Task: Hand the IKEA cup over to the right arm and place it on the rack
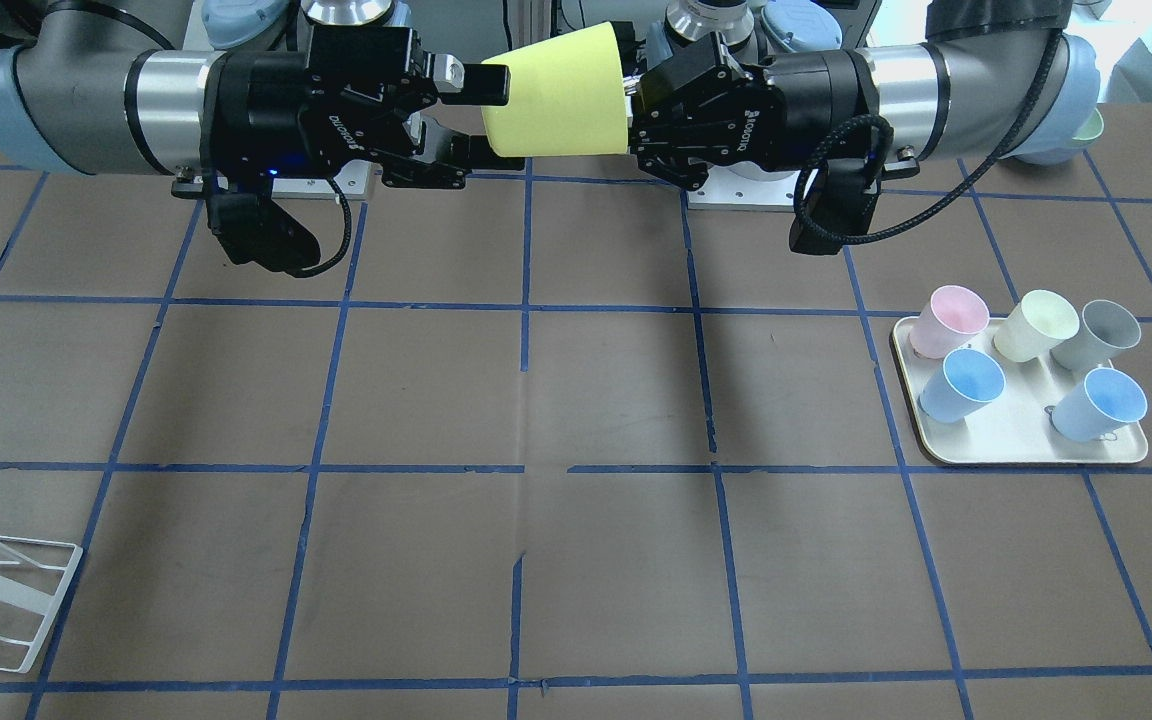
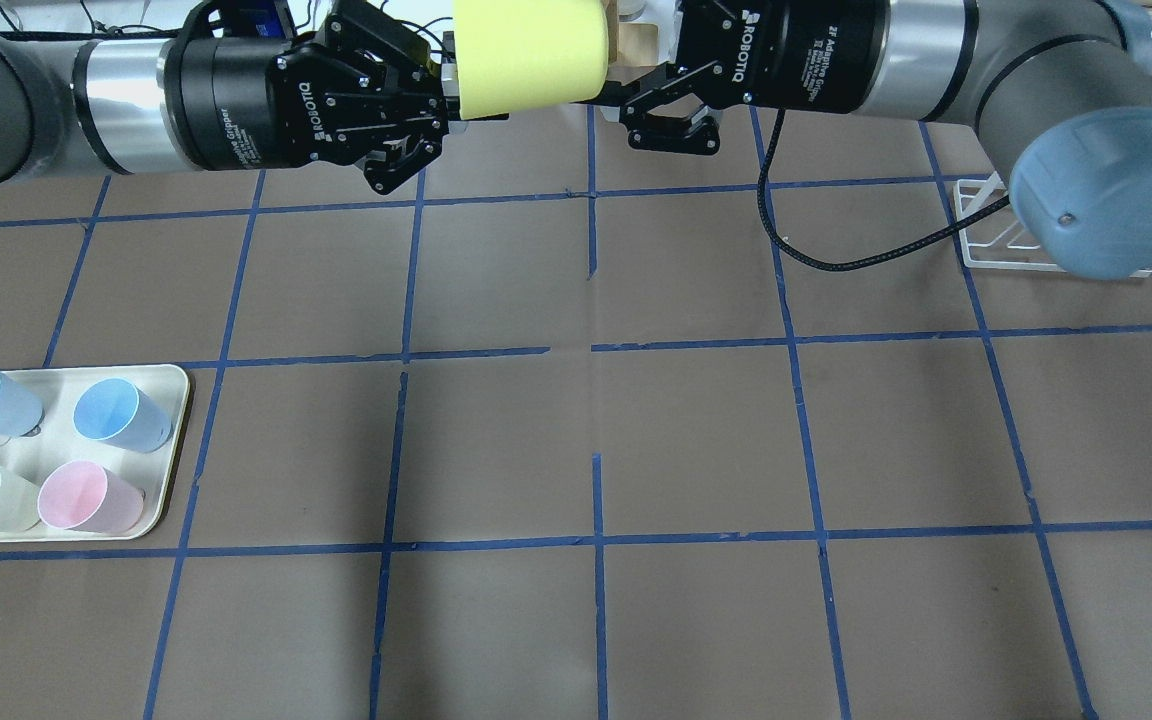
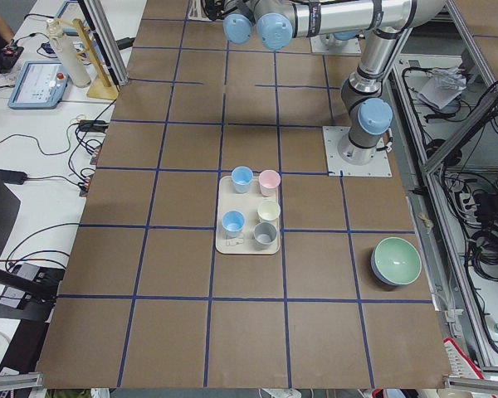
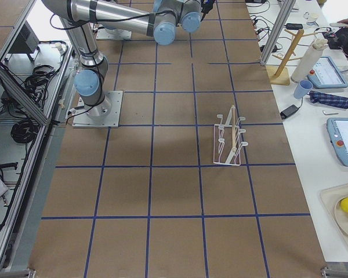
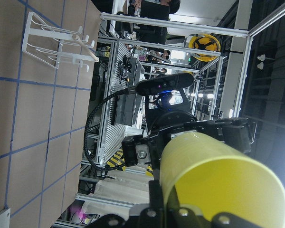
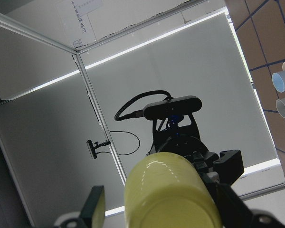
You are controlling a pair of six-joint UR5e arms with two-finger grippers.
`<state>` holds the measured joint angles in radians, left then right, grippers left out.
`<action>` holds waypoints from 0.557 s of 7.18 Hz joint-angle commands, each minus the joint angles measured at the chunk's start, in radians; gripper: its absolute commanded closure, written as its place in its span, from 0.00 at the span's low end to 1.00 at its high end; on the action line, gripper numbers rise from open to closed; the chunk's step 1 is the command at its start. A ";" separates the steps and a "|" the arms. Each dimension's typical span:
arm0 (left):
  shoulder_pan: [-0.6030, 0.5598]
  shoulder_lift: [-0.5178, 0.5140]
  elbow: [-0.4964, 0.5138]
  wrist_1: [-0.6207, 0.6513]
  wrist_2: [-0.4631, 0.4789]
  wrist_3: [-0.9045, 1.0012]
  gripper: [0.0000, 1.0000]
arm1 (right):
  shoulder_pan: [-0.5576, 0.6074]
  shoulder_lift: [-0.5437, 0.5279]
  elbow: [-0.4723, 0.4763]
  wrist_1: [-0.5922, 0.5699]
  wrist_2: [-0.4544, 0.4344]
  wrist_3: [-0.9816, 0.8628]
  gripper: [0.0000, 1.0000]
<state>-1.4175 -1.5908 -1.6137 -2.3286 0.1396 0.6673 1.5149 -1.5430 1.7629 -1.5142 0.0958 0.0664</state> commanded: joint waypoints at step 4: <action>0.000 0.000 0.002 0.000 0.002 -0.002 1.00 | 0.004 0.001 0.003 -0.001 -0.004 -0.001 0.73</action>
<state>-1.4170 -1.5905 -1.6125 -2.3282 0.1398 0.6669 1.5185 -1.5417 1.7672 -1.5151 0.0905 0.0655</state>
